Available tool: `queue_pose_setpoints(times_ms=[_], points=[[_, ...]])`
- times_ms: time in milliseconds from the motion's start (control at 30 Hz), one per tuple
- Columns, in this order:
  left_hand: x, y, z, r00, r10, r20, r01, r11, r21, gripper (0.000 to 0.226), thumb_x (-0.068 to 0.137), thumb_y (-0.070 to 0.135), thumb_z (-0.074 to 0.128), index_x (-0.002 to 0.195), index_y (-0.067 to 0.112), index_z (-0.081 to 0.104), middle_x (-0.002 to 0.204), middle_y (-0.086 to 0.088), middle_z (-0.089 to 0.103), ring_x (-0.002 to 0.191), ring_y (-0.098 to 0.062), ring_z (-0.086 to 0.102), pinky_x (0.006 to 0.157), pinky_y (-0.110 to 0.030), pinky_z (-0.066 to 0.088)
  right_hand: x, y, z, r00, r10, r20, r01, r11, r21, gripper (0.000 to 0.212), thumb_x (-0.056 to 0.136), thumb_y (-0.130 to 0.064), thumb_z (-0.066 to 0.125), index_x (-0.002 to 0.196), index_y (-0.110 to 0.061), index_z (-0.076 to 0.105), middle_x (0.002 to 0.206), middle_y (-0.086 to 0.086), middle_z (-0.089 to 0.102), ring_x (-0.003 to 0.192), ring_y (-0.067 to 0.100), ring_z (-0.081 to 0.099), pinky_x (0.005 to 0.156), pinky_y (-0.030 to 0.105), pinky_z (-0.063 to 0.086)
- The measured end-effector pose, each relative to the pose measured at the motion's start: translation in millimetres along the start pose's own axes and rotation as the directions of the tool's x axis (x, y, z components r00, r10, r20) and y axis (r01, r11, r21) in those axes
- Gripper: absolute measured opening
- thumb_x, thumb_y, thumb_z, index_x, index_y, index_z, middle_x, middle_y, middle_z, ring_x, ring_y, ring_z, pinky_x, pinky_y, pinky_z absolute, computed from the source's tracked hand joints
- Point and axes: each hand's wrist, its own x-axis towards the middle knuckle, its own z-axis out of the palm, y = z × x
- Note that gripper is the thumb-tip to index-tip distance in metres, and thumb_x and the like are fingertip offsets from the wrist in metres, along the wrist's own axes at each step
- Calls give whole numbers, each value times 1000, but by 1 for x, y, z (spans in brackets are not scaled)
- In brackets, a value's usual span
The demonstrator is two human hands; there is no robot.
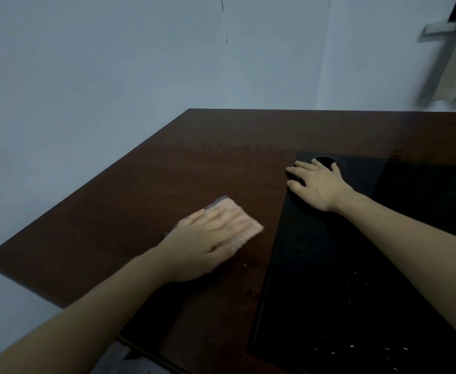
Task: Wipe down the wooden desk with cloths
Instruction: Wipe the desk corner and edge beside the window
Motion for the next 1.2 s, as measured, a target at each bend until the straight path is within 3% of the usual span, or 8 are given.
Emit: queue_pose_setpoints(times_ms=[100,300,533,667,833,967,1033,1200], points=[[-2,-36,-4,989,-145,23,144,989,44,73,85,73,-18,155,52,-14,165,23,-17,151,-5,-23,125,-39,-1,1,1,1,1000,1,-1,-1,1000,0,56,107,-53,28,159,-34,27,169,-4,14,156,29,5,121,63,1],[38,-27,-5,958,-284,35,284,959,12,80,82,70,-12,158,46,-9,168,15,-17,155,-15,-17,126,-50,0,-1,-1,0,1000,0,-6,0,1000,10,55,107,-53,28,159,-34,29,169,-3,15,156,30,6,121,63,0],[45,62,2,998,56,-39,-57,998,-34,55,107,56,10,159,47,-2,169,16,-10,155,-11,-13,124,-44,-6,-2,-1,-2,1000,3,10,-3,1000,10,55,107,-54,28,158,-35,29,169,-5,15,156,29,6,122,63,2],[14,51,5,995,94,-22,-95,994,-57,54,106,57,10,158,49,-3,167,20,-12,153,-5,-19,125,-39,-10,-3,1,-1,1000,-5,5,5,1000,11,55,107,-53,29,158,-35,30,169,-4,15,156,30,6,122,62,2],[-12,-8,0,999,-50,-12,50,998,32,62,83,70,-27,144,61,-26,164,25,-16,152,-6,-23,125,-40,-2,-2,2,0,1000,-13,-3,13,1000,16,54,107,-53,29,158,-35,30,169,-4,15,156,30,6,121,62,1],[13,-54,5,947,-323,-8,322,944,64,63,91,57,-16,153,49,-21,168,16,-16,154,-14,-18,126,-52,8,0,2,2,1000,-10,-7,10,1000,13,54,106,-53,29,157,-35,31,169,-4,16,156,30,7,121,62,1],[34,-50,3,918,-396,18,396,918,6,61,97,58,-7,157,47,-13,169,14,-15,155,-14,-15,126,-50,3,0,3,2,1000,-10,-5,10,1000,20,54,106,-53,30,157,-35,32,169,-4,17,156,31,7,121,63,1],[63,4,-7,948,-318,-6,318,947,-53,55,106,54,8,159,46,-7,169,14,-12,156,-16,-12,126,-48,0,-1,2,0,1000,-18,-17,19,999,26,54,106,-52,33,156,-34,34,168,-3,19,156,31,8,120,64,1]])
